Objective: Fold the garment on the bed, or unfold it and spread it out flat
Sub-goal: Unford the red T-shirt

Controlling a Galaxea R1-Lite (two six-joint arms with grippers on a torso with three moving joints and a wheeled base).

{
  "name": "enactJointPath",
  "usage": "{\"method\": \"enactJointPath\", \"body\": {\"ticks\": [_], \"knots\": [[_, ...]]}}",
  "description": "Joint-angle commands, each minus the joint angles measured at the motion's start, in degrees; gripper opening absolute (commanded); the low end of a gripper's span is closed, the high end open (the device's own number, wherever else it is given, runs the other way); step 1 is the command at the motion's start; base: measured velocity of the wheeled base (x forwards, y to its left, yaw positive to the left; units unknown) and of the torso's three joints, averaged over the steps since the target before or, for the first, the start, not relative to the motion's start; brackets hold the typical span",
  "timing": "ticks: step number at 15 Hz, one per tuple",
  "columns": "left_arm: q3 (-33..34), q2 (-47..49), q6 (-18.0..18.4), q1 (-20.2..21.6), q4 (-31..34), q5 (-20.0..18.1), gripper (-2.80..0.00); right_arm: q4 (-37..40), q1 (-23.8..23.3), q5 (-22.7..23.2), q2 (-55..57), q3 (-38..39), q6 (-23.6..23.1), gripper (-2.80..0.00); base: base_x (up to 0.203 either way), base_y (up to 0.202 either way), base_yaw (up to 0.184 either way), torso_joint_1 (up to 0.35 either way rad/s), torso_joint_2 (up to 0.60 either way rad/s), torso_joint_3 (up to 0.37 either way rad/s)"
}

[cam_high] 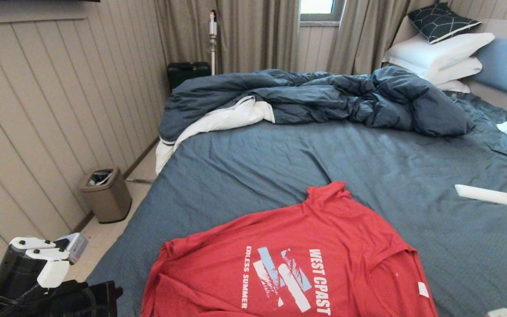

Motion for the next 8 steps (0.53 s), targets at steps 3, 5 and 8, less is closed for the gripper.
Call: {"method": "enactJointPath", "body": {"ticks": [3,5,8], "knots": [[0.04,-0.3,-0.19,0.0,-0.14,0.05,-2.8,0.23,-0.07,0.03,-0.13,-0.33,-0.03,-2.8,0.0,0.0,0.0,0.0,0.0,0.0],[0.04,-0.3,-0.19,0.0,-0.14,0.05,-2.8,0.08,0.16,0.05,0.3,-0.07,0.06,-2.8,0.0,0.0,0.0,0.0,0.0,0.0],[0.04,-0.3,-0.23,0.0,-0.14,-0.04,-2.8,-0.3,0.16,-0.03,1.26,0.19,0.01,-2.8,0.0,0.0,0.0,0.0,0.0,0.0]]}}
